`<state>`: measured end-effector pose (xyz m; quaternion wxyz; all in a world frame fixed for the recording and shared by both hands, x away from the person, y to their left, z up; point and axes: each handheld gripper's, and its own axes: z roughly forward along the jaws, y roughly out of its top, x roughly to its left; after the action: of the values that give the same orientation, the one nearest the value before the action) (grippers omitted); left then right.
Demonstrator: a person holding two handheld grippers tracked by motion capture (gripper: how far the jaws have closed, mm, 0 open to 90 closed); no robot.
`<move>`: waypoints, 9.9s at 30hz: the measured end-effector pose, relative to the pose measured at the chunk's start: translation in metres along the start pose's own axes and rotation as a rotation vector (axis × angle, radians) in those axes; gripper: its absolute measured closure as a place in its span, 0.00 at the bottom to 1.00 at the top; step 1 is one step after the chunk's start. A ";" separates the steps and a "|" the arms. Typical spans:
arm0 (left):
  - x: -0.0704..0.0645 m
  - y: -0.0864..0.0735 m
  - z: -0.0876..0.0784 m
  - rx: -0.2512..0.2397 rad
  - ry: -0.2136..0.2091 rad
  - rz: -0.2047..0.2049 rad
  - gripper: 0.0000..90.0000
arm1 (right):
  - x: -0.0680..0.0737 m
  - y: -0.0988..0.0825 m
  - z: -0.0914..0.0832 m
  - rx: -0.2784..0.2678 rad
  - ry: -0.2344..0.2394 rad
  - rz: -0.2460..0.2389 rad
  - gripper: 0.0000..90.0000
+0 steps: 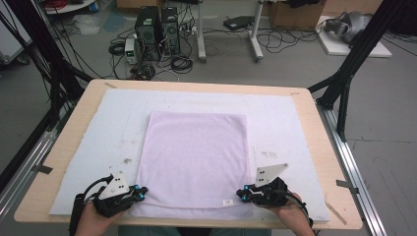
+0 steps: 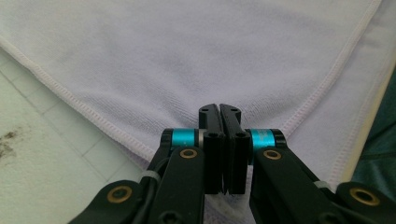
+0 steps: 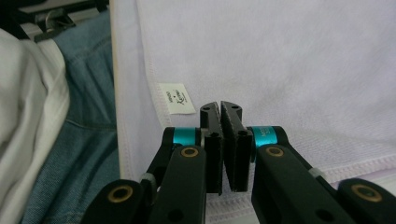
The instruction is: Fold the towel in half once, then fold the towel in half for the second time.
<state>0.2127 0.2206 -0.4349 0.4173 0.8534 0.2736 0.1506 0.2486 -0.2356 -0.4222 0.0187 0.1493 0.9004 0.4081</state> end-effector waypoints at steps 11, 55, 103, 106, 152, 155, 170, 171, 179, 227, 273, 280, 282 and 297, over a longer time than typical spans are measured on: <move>-0.009 0.002 -0.026 -0.036 -0.007 -0.010 0.97 | 0.015 0.011 -0.020 -0.048 0.014 -0.044 0.97; 0.053 0.042 0.021 -0.075 -0.002 -0.138 0.51 | -0.070 0.019 -0.019 -0.096 -0.176 0.199 0.44; 0.148 0.102 0.037 -0.065 0.115 -0.239 0.46 | -0.150 0.077 -0.026 -0.031 -0.254 0.192 0.40; 0.160 0.103 0.043 -0.052 0.129 -0.260 0.46 | -0.162 0.075 -0.022 -0.014 -0.270 0.222 0.39; 0.186 0.072 0.111 0.077 0.202 -0.420 0.92 | -0.208 0.052 0.040 0.134 -0.307 0.351 0.90; 0.186 0.073 0.107 0.062 0.200 -0.410 0.93 | -0.207 0.057 0.037 0.124 -0.315 0.342 0.91; 0.160 0.077 0.050 -0.173 0.172 -0.318 0.94 | -0.168 0.078 -0.014 -0.028 -0.306 0.227 0.92; 0.156 0.074 0.047 -0.172 0.175 -0.304 0.94 | -0.163 0.077 -0.016 -0.029 -0.309 0.218 0.92; 0.122 0.042 0.028 -0.147 0.110 -0.241 0.94 | -0.123 0.052 -0.016 -0.012 -0.222 0.187 0.92; 0.076 0.030 -0.017 -0.104 -0.028 -0.095 0.79 | -0.052 0.050 -0.032 -0.031 -0.036 0.041 0.85; 0.031 -0.009 0.000 0.029 -0.084 -0.015 0.67 | -0.001 -0.011 0.008 0.050 -0.039 0.010 0.67; 0.030 -0.009 0.004 0.017 -0.081 0.004 0.90 | -0.006 -0.010 0.010 0.057 -0.021 0.024 0.88; 0.029 -0.007 0.003 0.017 -0.081 0.000 0.92 | -0.008 -0.007 0.010 0.070 -0.005 0.026 0.93; 0.031 0.010 -0.029 -0.067 -0.075 0.000 0.93 | -0.010 0.017 -0.025 -0.039 -0.005 0.011 0.94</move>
<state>0.2269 0.2525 -0.4083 0.4556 0.8441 0.2523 0.1275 0.2590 -0.2464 -0.3934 0.0217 0.1550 0.8915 0.4252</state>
